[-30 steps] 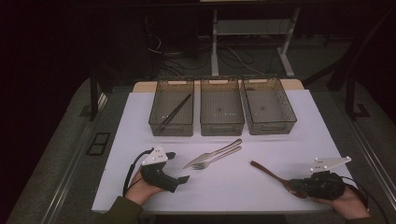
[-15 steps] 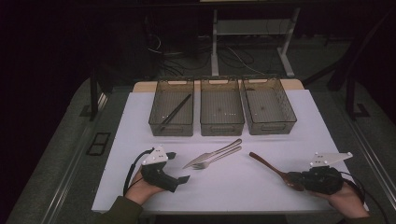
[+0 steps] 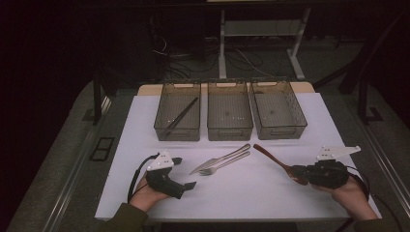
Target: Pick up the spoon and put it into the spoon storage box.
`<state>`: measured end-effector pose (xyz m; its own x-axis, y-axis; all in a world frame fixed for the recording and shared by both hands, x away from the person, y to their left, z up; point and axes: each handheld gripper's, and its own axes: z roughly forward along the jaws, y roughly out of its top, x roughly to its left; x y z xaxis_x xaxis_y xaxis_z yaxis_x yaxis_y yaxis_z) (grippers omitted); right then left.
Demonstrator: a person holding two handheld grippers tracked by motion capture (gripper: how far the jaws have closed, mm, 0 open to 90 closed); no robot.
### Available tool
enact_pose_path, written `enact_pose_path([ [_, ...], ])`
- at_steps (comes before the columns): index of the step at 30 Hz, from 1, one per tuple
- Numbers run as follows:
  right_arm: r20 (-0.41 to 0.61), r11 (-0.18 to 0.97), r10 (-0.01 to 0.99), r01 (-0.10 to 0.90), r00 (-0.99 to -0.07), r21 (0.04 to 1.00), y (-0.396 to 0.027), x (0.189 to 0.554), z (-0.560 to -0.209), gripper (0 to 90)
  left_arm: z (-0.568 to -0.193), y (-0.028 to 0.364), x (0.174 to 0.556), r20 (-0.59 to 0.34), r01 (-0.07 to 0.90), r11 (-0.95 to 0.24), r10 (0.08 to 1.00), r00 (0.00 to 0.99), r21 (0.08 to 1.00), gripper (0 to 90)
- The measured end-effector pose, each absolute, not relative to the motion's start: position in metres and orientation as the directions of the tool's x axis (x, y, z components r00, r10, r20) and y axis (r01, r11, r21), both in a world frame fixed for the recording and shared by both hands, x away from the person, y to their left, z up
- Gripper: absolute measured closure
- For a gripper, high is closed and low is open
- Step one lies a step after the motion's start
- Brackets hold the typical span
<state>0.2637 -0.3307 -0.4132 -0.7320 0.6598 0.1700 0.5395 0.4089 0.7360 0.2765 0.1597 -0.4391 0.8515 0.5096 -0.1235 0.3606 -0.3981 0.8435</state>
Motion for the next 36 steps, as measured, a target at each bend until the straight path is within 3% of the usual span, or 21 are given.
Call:
enact_pose_path([
  [36,0.178,0.295,0.688,0.495,-0.703,0.817,-0.294,0.343,-0.363,80.9,-0.438,0.161,0.277,-0.144,0.371,-0.378,0.509,0.849,0.849,0.0],
])
